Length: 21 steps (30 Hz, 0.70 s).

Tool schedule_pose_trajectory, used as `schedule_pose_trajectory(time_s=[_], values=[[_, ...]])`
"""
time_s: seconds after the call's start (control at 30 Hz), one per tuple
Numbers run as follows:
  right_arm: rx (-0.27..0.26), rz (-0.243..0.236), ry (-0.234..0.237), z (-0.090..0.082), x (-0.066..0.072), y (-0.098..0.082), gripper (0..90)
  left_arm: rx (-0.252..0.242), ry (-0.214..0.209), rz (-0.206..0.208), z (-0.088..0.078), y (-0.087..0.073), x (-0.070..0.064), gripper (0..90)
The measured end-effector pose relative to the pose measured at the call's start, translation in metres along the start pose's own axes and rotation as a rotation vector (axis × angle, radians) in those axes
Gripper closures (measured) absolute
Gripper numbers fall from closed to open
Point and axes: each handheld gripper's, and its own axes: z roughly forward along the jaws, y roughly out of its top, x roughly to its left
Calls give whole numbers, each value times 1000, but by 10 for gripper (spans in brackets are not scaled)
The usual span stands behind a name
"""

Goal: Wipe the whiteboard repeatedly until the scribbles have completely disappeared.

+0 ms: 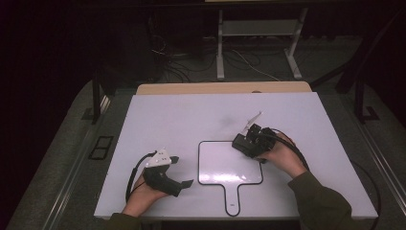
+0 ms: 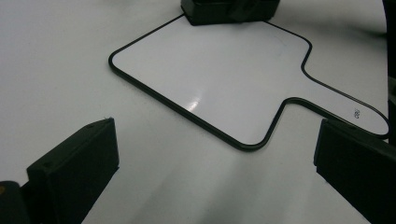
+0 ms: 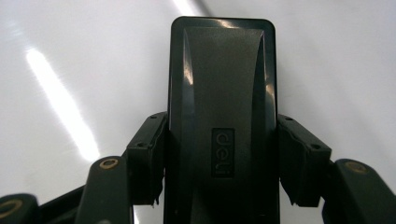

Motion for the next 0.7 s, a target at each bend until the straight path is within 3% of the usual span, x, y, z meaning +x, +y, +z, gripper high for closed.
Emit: schedule_pose_trajectory(time_s=[0.5, 0.6, 0.7], values=[[-9, -140, 81, -15, 50, -26, 388, 0, 0, 3, 0, 1, -1, 0], [-3, -111, 68, -15, 46, -24, 388, -1, 0, 5, 0, 1, -1, 0], [1, -78, 49, -14, 32, -24, 388, 2, 0, 4, 0, 0, -1, 0]])
